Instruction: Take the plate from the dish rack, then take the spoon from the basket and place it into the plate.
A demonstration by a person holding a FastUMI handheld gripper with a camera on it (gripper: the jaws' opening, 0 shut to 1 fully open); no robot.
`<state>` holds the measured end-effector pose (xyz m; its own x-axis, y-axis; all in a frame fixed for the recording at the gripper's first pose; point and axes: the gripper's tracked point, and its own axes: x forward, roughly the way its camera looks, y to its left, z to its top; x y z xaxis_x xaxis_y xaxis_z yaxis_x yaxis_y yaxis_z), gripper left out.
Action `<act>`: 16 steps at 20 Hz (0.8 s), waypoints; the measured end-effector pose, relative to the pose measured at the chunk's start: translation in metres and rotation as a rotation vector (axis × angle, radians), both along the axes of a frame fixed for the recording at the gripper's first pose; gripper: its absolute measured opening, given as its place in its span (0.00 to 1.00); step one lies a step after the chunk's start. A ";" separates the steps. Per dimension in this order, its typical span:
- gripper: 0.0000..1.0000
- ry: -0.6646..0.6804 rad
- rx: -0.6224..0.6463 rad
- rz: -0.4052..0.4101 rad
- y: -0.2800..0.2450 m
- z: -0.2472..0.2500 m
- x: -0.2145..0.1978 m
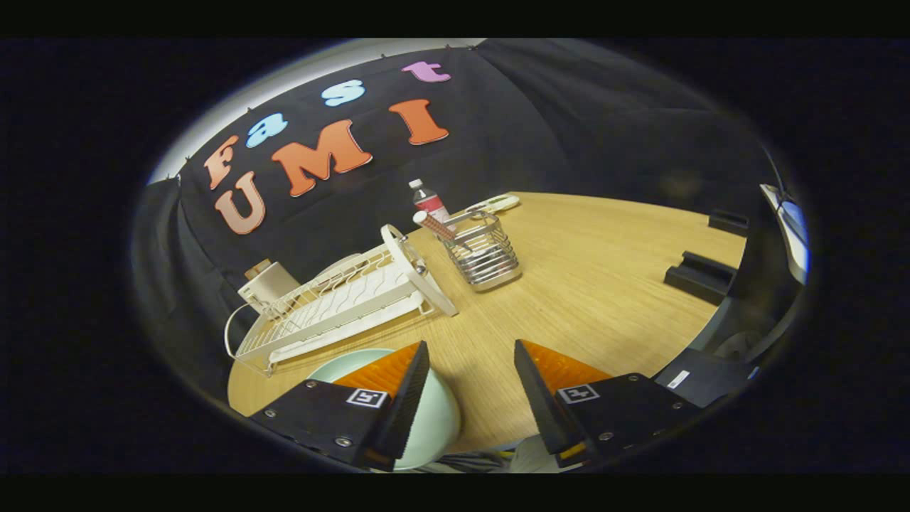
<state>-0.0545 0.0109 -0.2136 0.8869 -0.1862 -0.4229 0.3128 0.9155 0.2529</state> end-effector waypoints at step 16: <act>0.98 -0.218 -0.288 0.018 -0.039 0.073 0.052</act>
